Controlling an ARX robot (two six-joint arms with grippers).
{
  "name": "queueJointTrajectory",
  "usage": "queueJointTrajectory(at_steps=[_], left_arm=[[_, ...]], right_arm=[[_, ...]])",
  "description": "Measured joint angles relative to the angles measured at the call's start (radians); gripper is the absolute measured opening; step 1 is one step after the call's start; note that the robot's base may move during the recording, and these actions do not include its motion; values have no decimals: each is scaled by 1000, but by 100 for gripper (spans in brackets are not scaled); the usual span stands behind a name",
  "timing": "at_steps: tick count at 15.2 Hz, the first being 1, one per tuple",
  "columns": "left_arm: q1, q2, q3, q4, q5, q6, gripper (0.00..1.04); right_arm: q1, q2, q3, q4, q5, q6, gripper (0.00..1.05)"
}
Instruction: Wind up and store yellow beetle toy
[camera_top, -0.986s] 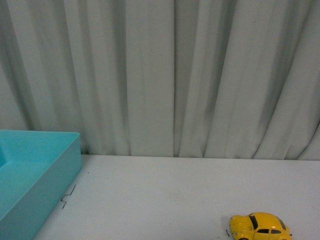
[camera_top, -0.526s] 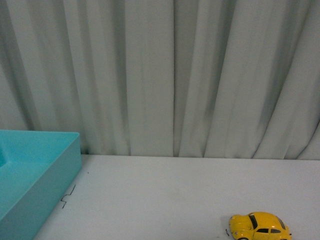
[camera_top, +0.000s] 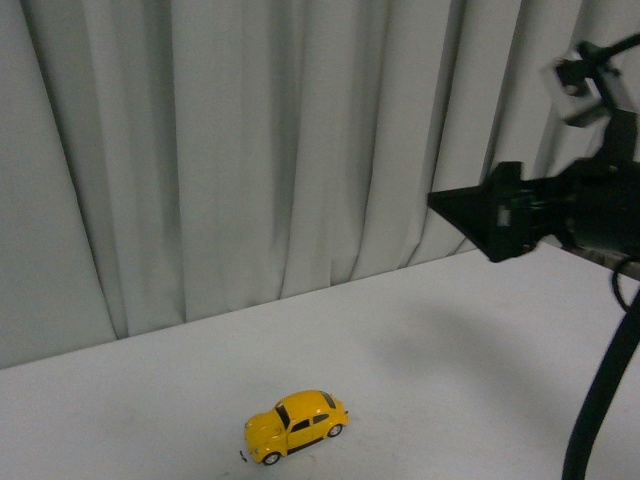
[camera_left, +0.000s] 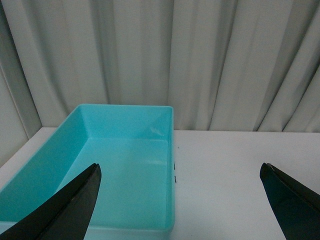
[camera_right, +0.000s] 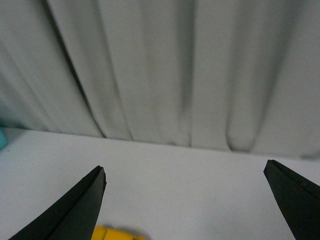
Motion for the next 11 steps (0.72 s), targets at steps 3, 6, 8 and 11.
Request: queueJointTrajectory(at_steps=[3,6,8,11], left_arm=[[0,0,0,0,0,0,98],[0,0,0,0,0,0,98],[0,0,0,0,0,0,98],[0,0,0,0,0,0,98]], right_arm=[[155,227,243,-174,-31,-221,98],[178,502,443,-444,-162,-563,98],[172,613,621,-772,-289,-917,98],[173,717,785,-1170,-287,-1345,98]])
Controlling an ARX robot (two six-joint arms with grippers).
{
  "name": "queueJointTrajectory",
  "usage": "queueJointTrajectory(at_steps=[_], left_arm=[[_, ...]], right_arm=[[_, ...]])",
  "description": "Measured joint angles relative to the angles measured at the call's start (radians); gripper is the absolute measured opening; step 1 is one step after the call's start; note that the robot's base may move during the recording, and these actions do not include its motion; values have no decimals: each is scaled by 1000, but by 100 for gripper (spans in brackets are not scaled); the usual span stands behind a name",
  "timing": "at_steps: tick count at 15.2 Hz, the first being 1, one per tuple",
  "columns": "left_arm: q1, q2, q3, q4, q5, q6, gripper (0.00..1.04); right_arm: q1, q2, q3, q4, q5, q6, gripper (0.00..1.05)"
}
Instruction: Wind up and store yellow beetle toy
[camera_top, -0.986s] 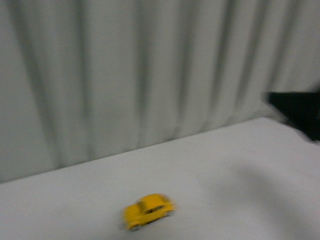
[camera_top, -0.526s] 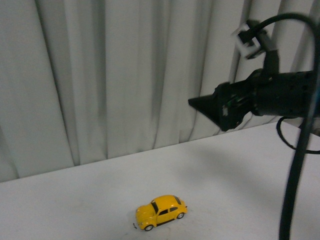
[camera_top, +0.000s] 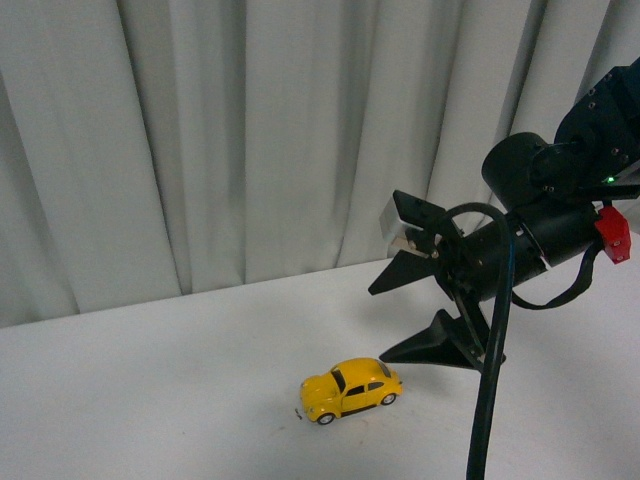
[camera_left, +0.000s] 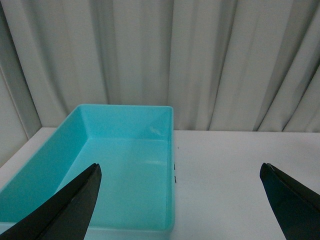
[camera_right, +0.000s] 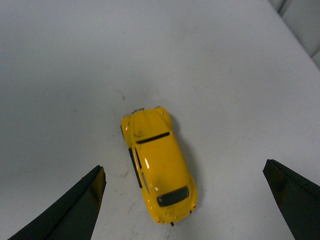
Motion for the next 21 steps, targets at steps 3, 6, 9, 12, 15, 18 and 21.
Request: queueJointTrajectory(at_steps=[3,6,9,12,15,18,21], left_arm=[[0,0,0,0,0,0,98],[0,0,0,0,0,0,98],[0,0,0,0,0,0,98],[0,0,0,0,0,0,98],[0,0,0,0,0,0,98],[0,0,0,0,0,0,98],[0,0,0,0,0,0,98]], right_arm=[[8,35,38,-53,53,-159,98],[16,74,72,-75,64,-225,98],[35,112,100,-108,95,-280,98],[58,142,127,-130,104,-305,98],[73,185,164,-144,117,-322,98],[119,242,216,-186,133,-325,94],[124,259,230,-232,158,-324,55]])
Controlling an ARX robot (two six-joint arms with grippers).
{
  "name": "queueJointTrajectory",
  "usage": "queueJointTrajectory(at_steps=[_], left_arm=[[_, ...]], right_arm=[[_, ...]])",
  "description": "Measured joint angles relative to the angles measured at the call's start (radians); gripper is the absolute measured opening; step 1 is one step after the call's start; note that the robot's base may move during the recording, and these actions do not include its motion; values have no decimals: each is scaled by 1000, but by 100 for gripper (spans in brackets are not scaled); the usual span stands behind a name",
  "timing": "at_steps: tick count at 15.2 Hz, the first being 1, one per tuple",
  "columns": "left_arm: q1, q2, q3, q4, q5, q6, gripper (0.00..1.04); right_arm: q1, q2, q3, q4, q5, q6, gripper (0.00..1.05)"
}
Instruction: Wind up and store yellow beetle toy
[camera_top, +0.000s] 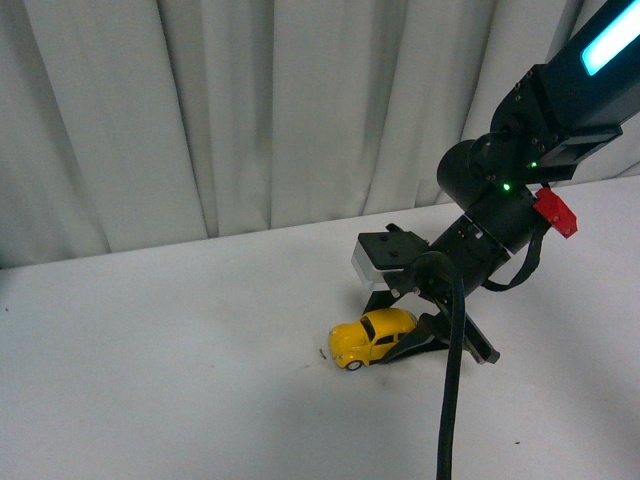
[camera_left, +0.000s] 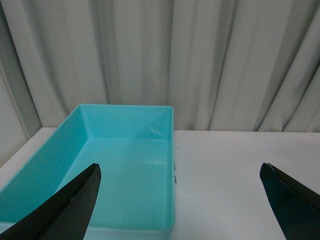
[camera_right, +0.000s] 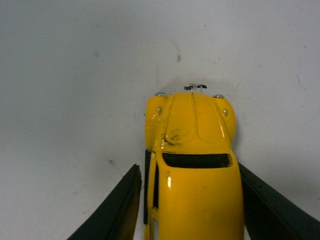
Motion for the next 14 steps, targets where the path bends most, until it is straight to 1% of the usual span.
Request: queueJointTrajectory(at_steps=[1,2,7,11,14], left_arm=[[0,0,0,0,0,0,98],[0,0,0,0,0,0,98],[0,0,0,0,0,0,98],[0,0,0,0,0,0,98],[0,0,0,0,0,0,98]], right_arm=[[0,3,0,-2,-2,2,46],[-5,3,4,-5,-2,9,42],[-6,4,4,39,-13,130,42],[-7,4,-11,57,-26,141,42],[-50,-5,-64,98,-53,135,42]])
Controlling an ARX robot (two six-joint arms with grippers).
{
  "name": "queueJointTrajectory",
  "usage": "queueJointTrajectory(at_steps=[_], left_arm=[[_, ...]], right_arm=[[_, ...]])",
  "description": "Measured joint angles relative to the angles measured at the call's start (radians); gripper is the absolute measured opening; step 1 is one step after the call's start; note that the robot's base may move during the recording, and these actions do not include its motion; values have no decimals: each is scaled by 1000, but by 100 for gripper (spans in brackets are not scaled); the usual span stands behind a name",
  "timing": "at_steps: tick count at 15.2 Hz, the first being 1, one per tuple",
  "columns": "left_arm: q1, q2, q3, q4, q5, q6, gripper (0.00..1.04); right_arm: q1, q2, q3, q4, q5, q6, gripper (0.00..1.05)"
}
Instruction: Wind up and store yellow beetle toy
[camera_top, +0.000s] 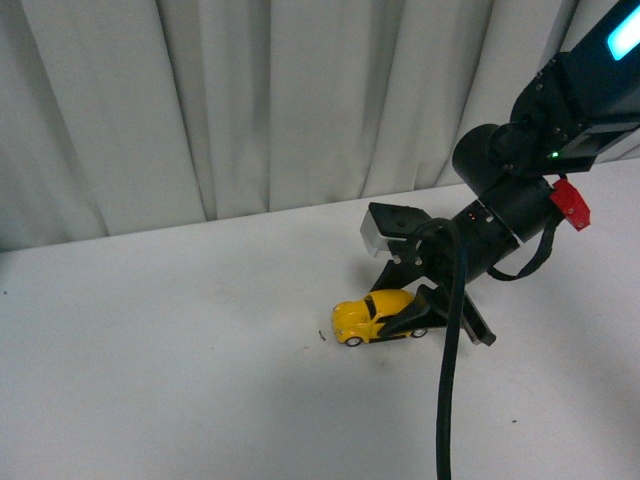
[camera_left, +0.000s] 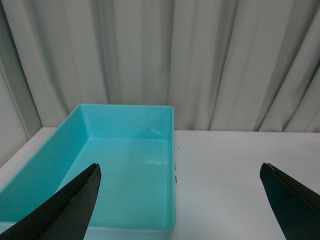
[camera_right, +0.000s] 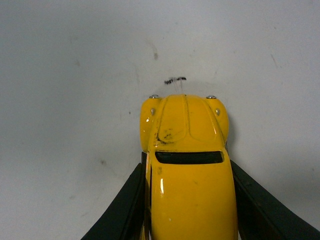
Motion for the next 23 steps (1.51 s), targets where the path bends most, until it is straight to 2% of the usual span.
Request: queueJointTrajectory(at_steps=[5,8,13,17,18,22,23], left_arm=[[0,0,0,0,0,0,98],[0,0,0,0,0,0,98],[0,0,0,0,0,0,98],[0,0,0,0,0,0,98],[0,0,0,0,0,0,98],[0,0,0,0,0,0,98],[0,0,0,0,0,0,98]], right_arm=[[-116,-50,-142,95,-31,-20,42],[-218,-80,-250,171,-76,-29,42],[-400,-100,-326,117,-106,-147,42],[-455,-106,-328,93,-102,-188,42],[-455,-109,-331,122,-64,-187,59],[-468,-107,-330,143,-67,-166,98],[-468,-107,-330,146,-67,-156,99]])
